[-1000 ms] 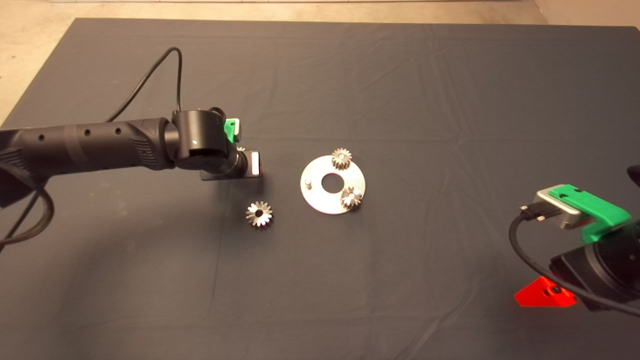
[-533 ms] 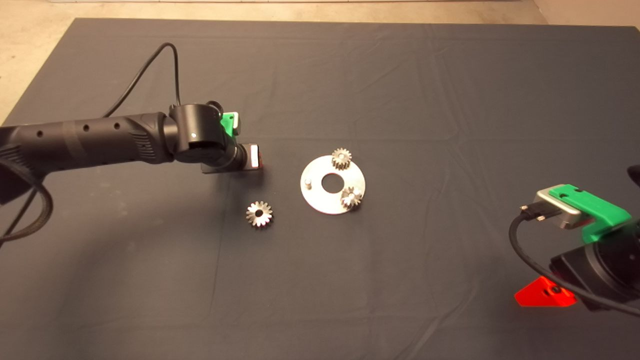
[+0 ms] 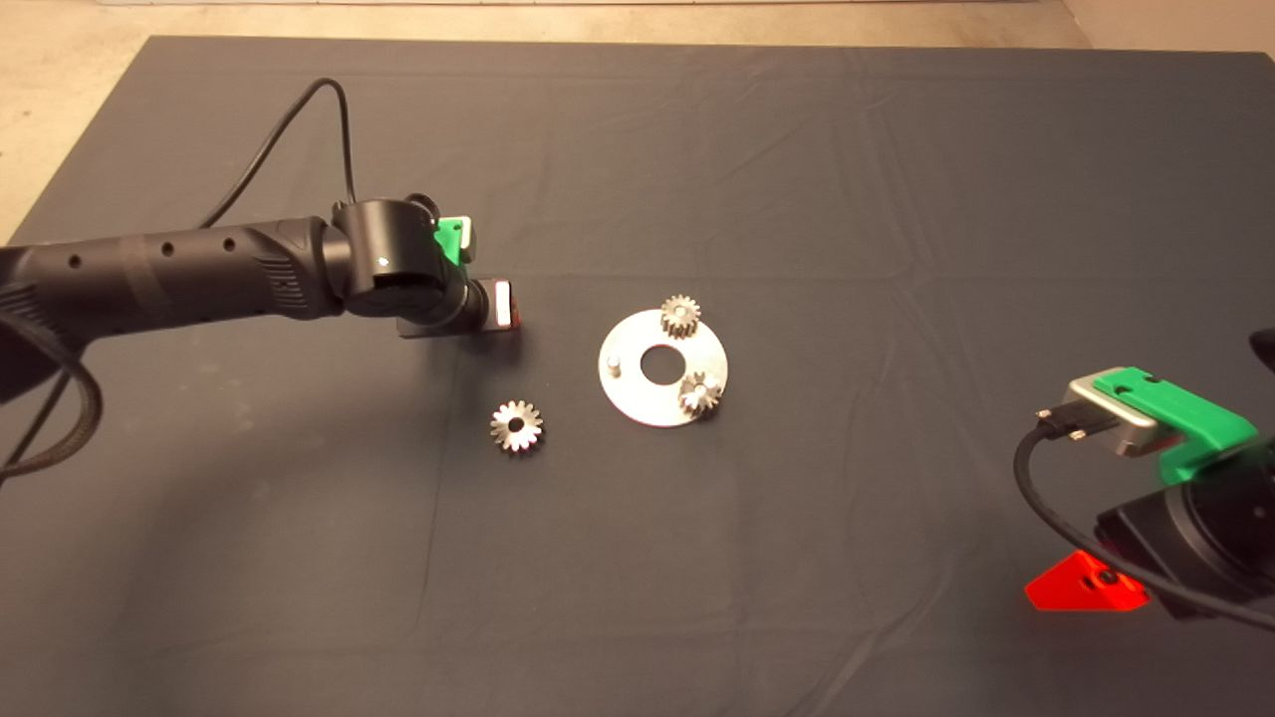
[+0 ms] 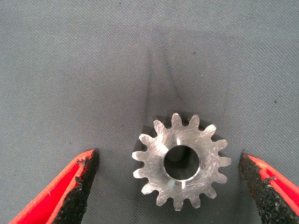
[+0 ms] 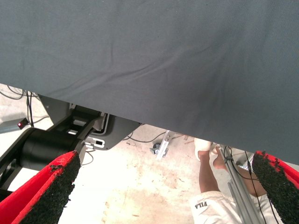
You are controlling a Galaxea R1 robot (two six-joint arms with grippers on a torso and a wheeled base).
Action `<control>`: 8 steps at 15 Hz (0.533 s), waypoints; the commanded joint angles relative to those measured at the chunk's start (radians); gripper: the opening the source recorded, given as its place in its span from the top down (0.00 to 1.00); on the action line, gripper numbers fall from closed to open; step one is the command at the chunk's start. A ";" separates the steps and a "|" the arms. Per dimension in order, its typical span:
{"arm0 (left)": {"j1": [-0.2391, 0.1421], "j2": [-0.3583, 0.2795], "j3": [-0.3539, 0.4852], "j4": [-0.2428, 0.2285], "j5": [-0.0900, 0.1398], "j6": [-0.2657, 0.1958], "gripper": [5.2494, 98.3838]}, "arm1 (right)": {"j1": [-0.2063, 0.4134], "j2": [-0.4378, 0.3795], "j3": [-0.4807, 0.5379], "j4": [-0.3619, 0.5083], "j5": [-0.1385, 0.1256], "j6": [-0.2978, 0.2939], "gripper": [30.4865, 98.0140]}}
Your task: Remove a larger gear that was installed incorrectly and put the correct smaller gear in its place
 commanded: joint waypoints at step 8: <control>-0.038 -0.021 0.007 0.013 0.006 0.010 0.25 | 0.014 0.000 0.005 -0.025 -0.125 0.006 0.00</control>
